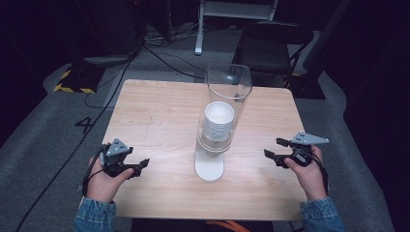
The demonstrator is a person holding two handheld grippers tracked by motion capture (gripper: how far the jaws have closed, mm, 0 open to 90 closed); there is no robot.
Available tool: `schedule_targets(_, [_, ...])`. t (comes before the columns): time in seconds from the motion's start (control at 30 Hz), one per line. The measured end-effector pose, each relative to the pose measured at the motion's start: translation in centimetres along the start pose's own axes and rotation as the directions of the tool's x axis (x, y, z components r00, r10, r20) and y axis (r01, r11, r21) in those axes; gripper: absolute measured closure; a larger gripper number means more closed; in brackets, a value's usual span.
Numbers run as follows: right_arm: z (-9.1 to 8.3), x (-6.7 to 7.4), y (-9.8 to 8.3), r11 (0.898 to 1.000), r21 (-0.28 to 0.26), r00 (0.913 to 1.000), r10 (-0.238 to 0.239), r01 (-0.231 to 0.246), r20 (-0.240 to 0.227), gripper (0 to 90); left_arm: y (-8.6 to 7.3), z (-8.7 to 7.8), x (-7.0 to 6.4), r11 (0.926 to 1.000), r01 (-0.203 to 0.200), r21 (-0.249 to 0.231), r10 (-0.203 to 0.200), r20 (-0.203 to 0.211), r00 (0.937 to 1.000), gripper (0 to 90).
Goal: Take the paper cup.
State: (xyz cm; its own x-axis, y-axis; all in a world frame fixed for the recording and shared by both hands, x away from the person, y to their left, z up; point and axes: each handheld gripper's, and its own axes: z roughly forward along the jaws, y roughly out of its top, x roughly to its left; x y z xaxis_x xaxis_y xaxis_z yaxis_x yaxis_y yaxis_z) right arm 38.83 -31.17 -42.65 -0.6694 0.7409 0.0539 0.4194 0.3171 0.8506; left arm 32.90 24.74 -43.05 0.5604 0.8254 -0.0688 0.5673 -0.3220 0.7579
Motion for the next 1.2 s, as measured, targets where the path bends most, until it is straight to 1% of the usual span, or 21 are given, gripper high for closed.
schedule_targets(0.2, [-0.1,0.0,0.0,1.000,-0.003,1.0000,0.001,-0.001,-0.002,24.1,0.0,0.0,-0.1,1.0000,-0.001,-0.001,0.001,0.002,1.0000,23.9])
schedule_targets(0.33, [0.0,0.2,0.1,1.000,0.003,0.9999,-0.003,0.003,-0.015,24.5,0.0,-0.1,-0.1,1.0000,-0.003,0.003,0.003,0.003,1.0000,23.9])
schedule_targets(0.47, [0.3,0.7,0.2,1.000,0.002,0.9991,-0.012,0.012,-0.040,25.0,0.0,-0.1,-0.2,1.0000,-0.004,0.000,0.004,0.004,1.0000,23.9])
schedule_targets(0.57, [0.7,1.4,0.6,1.000,-0.005,0.9977,-0.021,0.021,-0.064,24.6,-0.1,-0.2,-0.2,1.0000,-0.006,0.002,0.006,0.006,1.0000,23.9])
schedule_targets(0.6, [0.7,1.4,0.6,1.000,-0.005,0.9977,-0.021,0.021,-0.064,24.6,-0.1,-0.2,-0.2,1.0000,-0.006,0.002,0.006,0.006,1.0000,23.9])
schedule_targets(0.63, [1.2,1.9,0.8,1.000,-0.008,0.9963,-0.027,0.027,-0.082,24.1,-0.2,-0.3,-0.3,1.0000,-0.001,-0.001,0.001,0.005,1.0000,23.9])
schedule_targets(0.7, [1.7,2.5,1.1,0.999,-0.013,0.9938,-0.037,0.036,-0.104,23.7,-0.3,-0.5,-0.2,1.0000,-0.004,-0.001,0.004,0.003,1.0000,23.9])
schedule_targets(0.73, [1.8,2.7,1.1,0.999,-0.015,0.9928,-0.042,0.041,-0.112,23.7,-0.3,-0.5,-0.3,1.0000,0.001,-0.003,-0.001,-0.002,1.0000,23.9])
schedule_targets(0.77, [2.1,3.0,1.3,0.999,-0.016,0.9913,-0.043,0.041,-0.124,23.7,-0.4,-0.6,-0.3,1.0000,-0.003,-0.001,0.003,-0.002,1.0000,23.9])
schedule_targets(0.8, [2.1,3.0,1.3,0.999,-0.016,0.9913,-0.043,0.041,-0.124,23.7,-0.4,-0.6,-0.3,1.0000,-0.003,-0.001,0.003,-0.002,1.0000,23.9])
schedule_targets(0.83, [2.8,3.6,1.6,0.999,-0.018,0.9870,-0.053,0.051,-0.152,22.9,-0.6,-0.6,-0.3,1.0000,0.008,0.000,-0.008,-0.003,1.0000,23.9])
schedule_targets(0.87, [3.0,3.8,1.7,0.998,-0.019,0.9856,-0.055,0.053,-0.160,22.8,-0.6,-0.6,-0.2,1.0000,0.001,0.003,-0.001,-0.003,1.0000,23.9])
schedule_targets(0.97, [3.8,4.8,2.2,0.998,-0.025,0.9780,-0.060,0.056,-0.199,22.3,-0.7,-0.7,-0.3,0.9999,0.009,0.004,-0.009,-0.004,0.9999,23.9])
schedule_targets(1.0, [4.0,5.1,2.3,0.998,-0.028,0.9758,-0.066,0.061,-0.209,22.1,-0.7,-0.7,-0.2,1.0000,0.005,0.004,-0.005,-0.003,1.0000,23.9])
schedule_targets(1.07, [4.3,5.6,2.5,0.998,-0.032,0.9728,-0.067,0.062,-0.222,21.5,-0.7,-0.6,-0.2,0.9999,0.010,0.003,-0.010,0.001,0.9999,23.9])
schedule_targets(1.2, [5.1,6.8,2.9,0.997,-0.038,0.9598,-0.074,0.066,-0.271,21.5,-0.7,-0.4,-0.2,1.0000,0.010,0.002,-0.010,0.008,0.9999,23.9])
